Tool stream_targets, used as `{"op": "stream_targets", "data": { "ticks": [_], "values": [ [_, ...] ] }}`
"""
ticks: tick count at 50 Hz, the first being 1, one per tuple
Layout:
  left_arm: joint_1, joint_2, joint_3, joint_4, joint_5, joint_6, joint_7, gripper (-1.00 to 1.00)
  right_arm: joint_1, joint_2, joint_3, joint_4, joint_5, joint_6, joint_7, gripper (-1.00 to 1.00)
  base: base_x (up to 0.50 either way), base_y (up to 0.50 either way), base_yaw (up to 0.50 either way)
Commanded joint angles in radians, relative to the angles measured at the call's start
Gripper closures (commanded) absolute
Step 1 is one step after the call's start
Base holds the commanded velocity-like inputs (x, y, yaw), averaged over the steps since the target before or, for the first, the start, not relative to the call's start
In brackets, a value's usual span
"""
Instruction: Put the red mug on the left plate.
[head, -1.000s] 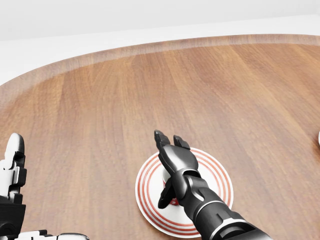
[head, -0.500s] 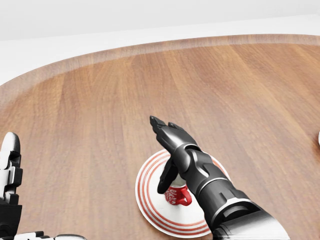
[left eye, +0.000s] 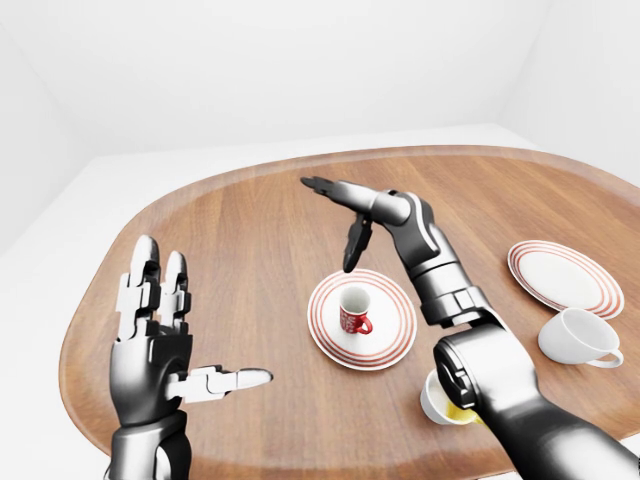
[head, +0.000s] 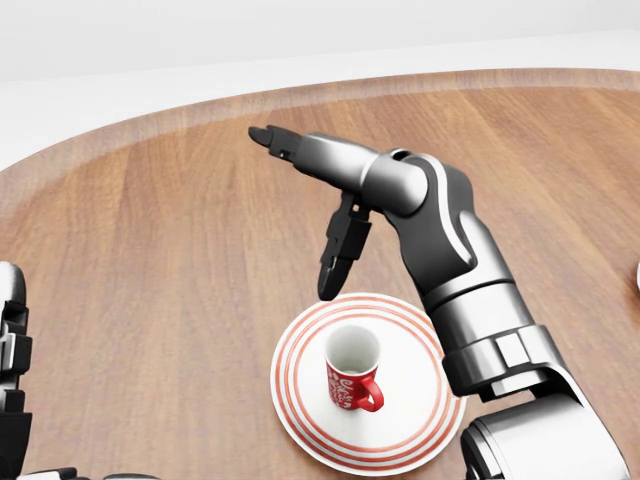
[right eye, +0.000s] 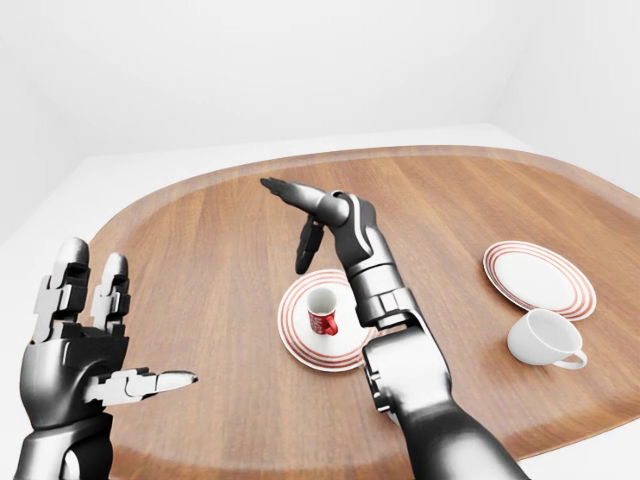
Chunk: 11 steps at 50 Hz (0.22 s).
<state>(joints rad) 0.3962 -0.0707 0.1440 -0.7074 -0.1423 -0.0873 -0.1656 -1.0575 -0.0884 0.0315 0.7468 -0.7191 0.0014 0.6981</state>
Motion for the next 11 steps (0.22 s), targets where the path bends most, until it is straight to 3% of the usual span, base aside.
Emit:
{"op": "stream_targets", "data": {
  "ticks": [1,5,7,8,9,11],
  "values": [
    [0.0,-0.004,0.007,0.001,-0.003,0.0,-0.003,-1.0,0.282,-0.045,-0.007,-0.533,-0.016,0.086,0.0,-1.0,0.0,0.0,0.0],
    [-0.002,-0.005,-0.001,0.01,0.005,0.0,0.001,-1.0,0.552,-0.031,-0.013,-0.915,-0.083,0.086,0.0,-1.0,0.0,0.0,0.0],
    [0.004,-0.003,-0.013,0.005,0.015,0.0,0.002,-1.0,0.833,-0.003,-0.019,-1.264,-0.118,0.086,0.0,-1.0,0.0,0.0,0.0],
    [0.006,-0.002,-0.014,0.004,0.015,0.0,0.003,-1.0,0.881,0.0,-0.018,-1.312,-0.127,0.086,0.0,-1.0,0.0,0.0,0.0],
    [0.007,0.0,-0.01,0.002,0.009,0.0,0.003,-1.0,1.027,0.016,-0.023,-1.458,-0.148,0.086,0.0,-1.0,0.0,0.0,0.0],
    [0.005,0.0,-0.004,0.003,0.003,0.0,0.003,-1.0,1.191,0.036,-0.037,-1.606,-0.149,0.086,0.0,-1.0,0.0,0.0,0.0]
  ]
}}
